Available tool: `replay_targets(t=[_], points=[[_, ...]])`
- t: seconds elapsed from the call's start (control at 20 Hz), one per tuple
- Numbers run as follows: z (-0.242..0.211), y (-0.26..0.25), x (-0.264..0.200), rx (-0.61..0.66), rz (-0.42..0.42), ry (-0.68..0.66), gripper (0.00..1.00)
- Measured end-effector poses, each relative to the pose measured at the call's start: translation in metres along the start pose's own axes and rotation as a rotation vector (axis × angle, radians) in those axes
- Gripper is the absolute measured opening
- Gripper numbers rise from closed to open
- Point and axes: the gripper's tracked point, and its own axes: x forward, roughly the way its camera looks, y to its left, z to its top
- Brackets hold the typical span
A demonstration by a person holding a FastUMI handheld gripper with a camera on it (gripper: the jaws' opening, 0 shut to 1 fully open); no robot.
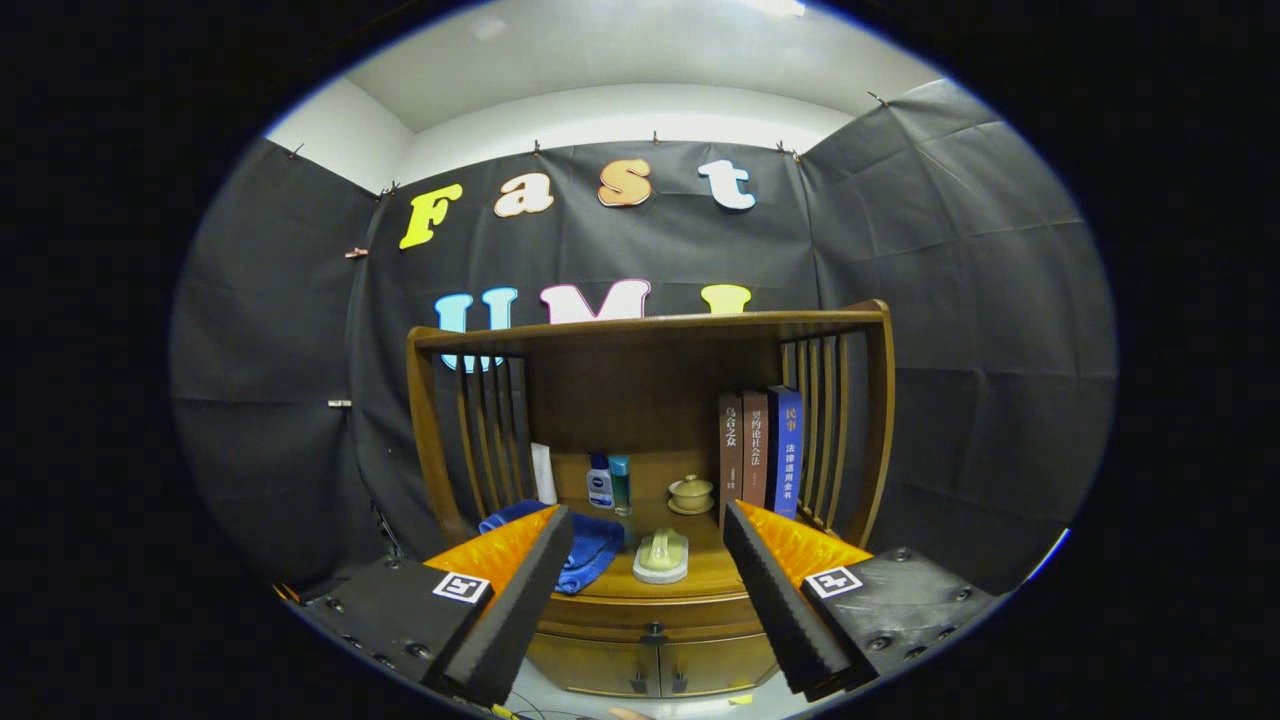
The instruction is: Pull open the drawer, take out the items inside it, and place them on the countertop above the cabinet.
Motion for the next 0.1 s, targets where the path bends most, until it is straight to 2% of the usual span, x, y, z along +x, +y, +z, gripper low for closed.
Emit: replay_targets(t=[0.1], points=[[0.0026, 0.0000, -0.0085, -0.001, 0.008, 0.003, 0.99]])
